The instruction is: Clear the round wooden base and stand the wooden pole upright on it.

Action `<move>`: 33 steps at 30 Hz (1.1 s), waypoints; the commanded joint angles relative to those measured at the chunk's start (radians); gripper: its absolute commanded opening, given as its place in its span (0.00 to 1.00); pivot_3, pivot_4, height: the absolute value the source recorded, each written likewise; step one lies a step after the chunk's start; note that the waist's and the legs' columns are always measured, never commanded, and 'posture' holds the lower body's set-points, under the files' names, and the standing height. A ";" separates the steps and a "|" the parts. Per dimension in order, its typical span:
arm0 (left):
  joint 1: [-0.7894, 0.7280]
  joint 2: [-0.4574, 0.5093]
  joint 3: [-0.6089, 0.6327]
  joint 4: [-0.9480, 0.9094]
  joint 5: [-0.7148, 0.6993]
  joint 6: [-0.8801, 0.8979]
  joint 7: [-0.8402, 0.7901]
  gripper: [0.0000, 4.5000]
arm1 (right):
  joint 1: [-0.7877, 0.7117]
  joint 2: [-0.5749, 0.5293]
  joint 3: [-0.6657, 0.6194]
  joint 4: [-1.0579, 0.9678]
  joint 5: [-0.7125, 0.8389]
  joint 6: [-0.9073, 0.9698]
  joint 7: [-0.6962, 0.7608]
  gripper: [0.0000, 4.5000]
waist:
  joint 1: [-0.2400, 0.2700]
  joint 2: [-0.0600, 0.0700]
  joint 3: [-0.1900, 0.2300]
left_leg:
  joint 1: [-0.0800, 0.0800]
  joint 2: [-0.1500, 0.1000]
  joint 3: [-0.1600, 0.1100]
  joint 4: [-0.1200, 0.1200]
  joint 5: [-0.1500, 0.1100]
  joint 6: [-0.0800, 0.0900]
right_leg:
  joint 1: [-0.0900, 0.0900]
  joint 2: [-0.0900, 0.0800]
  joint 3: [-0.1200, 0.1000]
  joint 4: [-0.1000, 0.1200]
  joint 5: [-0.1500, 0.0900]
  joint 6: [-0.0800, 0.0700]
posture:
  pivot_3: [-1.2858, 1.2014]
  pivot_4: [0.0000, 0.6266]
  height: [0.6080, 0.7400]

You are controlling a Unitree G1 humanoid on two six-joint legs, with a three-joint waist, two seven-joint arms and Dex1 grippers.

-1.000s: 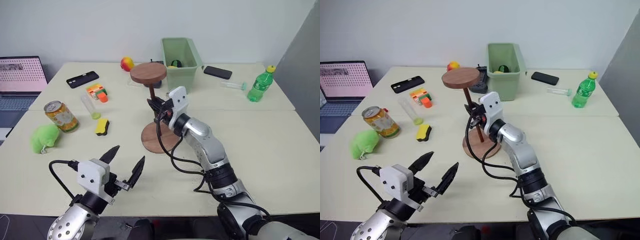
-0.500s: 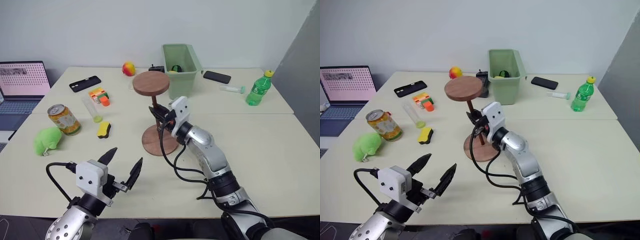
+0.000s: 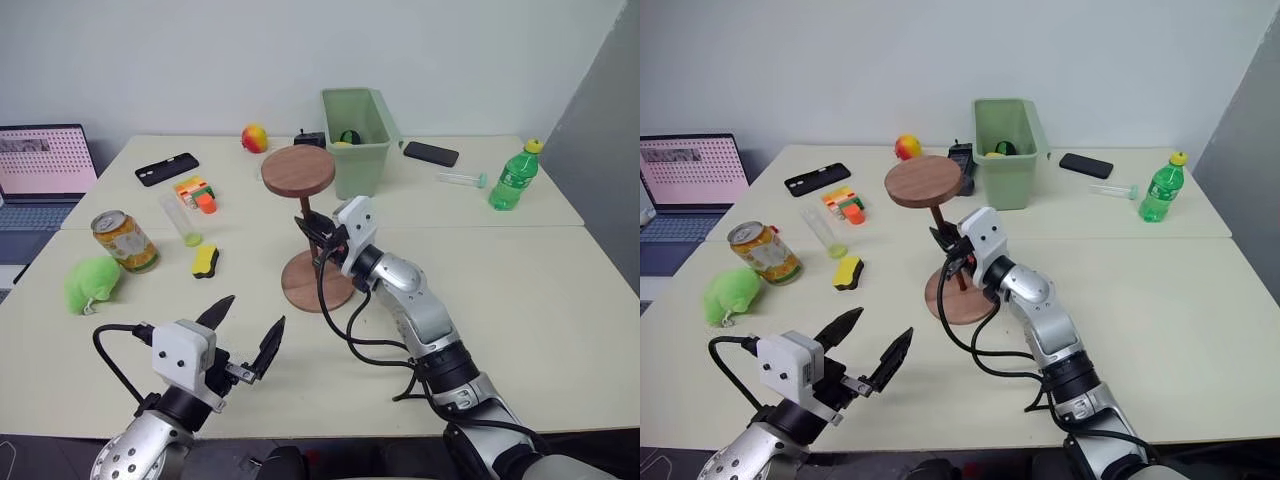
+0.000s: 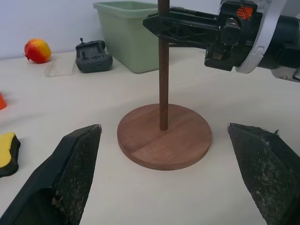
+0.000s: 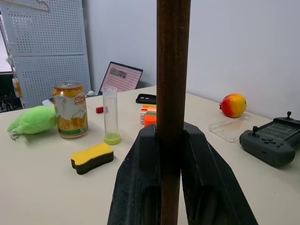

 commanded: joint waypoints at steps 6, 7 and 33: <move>-0.009 0.001 0.006 -0.041 -0.011 -0.005 0.006 1.00 | 0.084 -0.020 0.037 0.194 -0.034 0.152 0.012 0.05 | 0.000 0.000 0.000 | 0.000 0.000 0.000 -0.001 0.000 0.000 | 0.000 0.000 0.000 -0.001 -0.001 0.000 | 0.52 0.24 1.00; -0.009 0.001 0.006 -0.040 -0.011 -0.006 0.006 1.00 | 0.086 -0.019 0.035 0.195 -0.033 0.155 0.008 0.05 | 0.000 0.000 0.000 | 0.000 0.000 0.000 -0.002 0.000 -0.001 | 0.000 0.000 0.000 -0.001 -0.001 0.000 | 0.52 0.24 1.00; -0.056 0.005 0.007 0.010 -0.013 -0.019 -0.024 1.00 | 0.017 -0.120 0.050 -0.225 0.080 0.511 0.085 0.24 | 0.003 -0.001 0.013 | -0.011 0.000 -0.001 -0.012 -0.002 -0.003 | -0.008 -0.002 -0.001 -0.015 0.002 -0.002 | 0.52 0.24 1.00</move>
